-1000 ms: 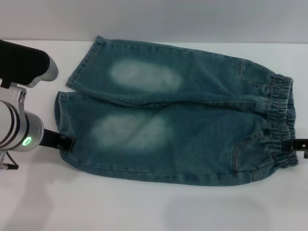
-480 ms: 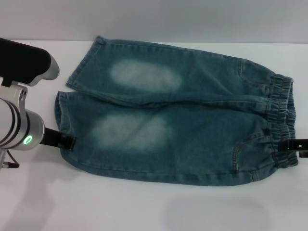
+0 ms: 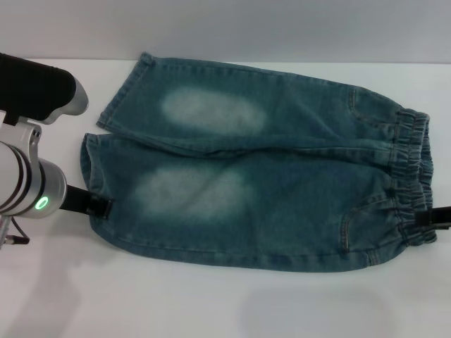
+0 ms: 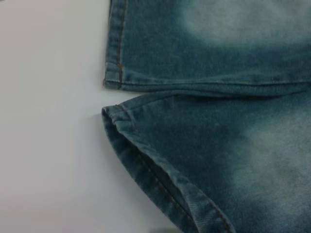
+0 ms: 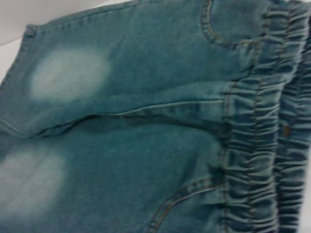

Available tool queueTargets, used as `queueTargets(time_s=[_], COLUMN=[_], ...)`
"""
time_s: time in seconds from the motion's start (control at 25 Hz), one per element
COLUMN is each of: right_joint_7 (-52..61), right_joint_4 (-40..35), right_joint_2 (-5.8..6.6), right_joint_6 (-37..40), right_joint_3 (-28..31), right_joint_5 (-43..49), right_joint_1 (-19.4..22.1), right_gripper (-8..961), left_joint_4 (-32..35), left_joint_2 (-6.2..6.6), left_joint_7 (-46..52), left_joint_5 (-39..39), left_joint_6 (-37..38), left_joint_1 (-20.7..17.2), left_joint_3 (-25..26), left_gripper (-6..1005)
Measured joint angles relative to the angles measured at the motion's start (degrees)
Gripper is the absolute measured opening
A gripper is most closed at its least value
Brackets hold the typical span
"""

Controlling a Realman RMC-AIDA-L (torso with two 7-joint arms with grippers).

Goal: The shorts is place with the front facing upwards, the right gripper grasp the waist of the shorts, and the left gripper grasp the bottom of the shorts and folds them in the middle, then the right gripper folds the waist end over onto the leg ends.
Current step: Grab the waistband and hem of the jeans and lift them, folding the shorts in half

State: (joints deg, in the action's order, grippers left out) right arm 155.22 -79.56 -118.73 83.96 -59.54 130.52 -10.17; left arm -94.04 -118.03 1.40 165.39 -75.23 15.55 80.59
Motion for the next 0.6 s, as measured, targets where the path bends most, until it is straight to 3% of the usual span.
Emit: queueTargets(time_s=[0.08, 0.28, 0.6], right_joint_7=[0.09, 0.35, 0.45], right_joint_4=[-1.13, -1.77, 0.39], right_joint_2=[0.02, -0.24, -0.16], right_joint_6=[0.0, -0.64, -1.82], right_joint_3=[0.06, -0.02, 0.07], right_joint_5=[0.94, 2.69, 2.73], right_joint_1=[0.32, 0.64, 0.01], right_gripper=[392, 428, 587], left_joint_4=[0.01, 0.05, 0.1], left_joint_2=[0.0, -0.05, -0.09], left_joint_7=[0.0, 0.0, 0.02], left_joint_5=[-0.03, -0.09, -0.19], left_joint_6=[0.0, 0.0, -0.17], left_joint_1=[0.0, 0.15, 0.19], left_joint_3=[0.0, -0.07, -0.09], left_gripper=[105, 105, 106])
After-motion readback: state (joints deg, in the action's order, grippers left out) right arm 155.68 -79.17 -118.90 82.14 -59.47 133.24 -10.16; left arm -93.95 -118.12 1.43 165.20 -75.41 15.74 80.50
